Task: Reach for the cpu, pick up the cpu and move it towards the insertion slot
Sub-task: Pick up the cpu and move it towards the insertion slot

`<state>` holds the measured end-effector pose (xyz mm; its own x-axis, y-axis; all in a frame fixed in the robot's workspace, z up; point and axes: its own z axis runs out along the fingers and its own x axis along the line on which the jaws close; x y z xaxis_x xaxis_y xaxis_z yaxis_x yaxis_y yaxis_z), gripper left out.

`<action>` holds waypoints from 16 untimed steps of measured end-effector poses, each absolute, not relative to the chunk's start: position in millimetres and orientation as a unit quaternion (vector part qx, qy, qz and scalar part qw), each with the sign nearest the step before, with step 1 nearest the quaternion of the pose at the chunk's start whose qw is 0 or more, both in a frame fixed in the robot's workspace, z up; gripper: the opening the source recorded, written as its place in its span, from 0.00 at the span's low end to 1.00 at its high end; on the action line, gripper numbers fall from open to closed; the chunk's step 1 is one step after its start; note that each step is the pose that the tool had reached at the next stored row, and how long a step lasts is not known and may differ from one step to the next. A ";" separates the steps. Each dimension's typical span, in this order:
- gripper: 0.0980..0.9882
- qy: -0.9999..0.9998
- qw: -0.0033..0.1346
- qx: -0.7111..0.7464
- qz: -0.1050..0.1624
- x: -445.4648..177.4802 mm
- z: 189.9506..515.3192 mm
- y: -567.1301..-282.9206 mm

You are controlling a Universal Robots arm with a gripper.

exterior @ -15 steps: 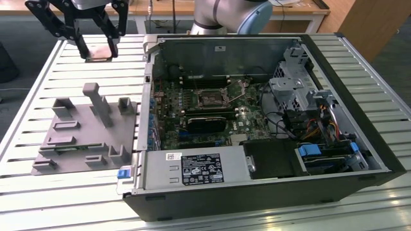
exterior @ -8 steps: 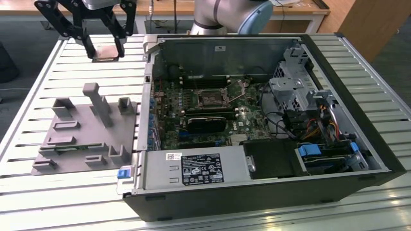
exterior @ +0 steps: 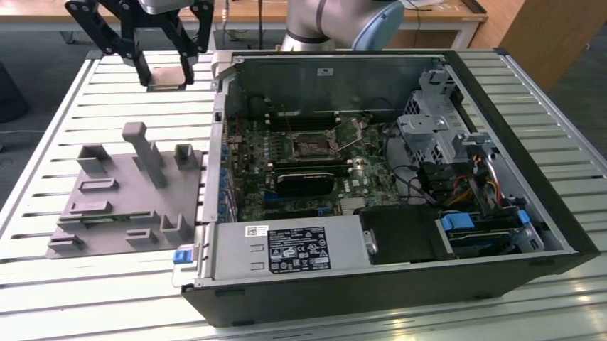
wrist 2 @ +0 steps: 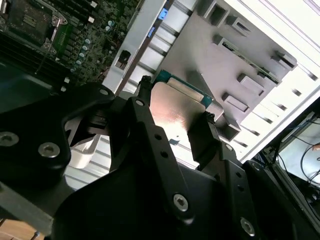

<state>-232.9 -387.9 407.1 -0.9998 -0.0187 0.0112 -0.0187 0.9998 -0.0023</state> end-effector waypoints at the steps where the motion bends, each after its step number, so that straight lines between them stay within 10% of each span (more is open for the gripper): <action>1: 0.50 -1.000 0.006 0.009 0.001 -231.3 407.1 -387.9; 16: 0.50 -1.000 0.008 0.009 0.001 -206.8 407.1 -387.9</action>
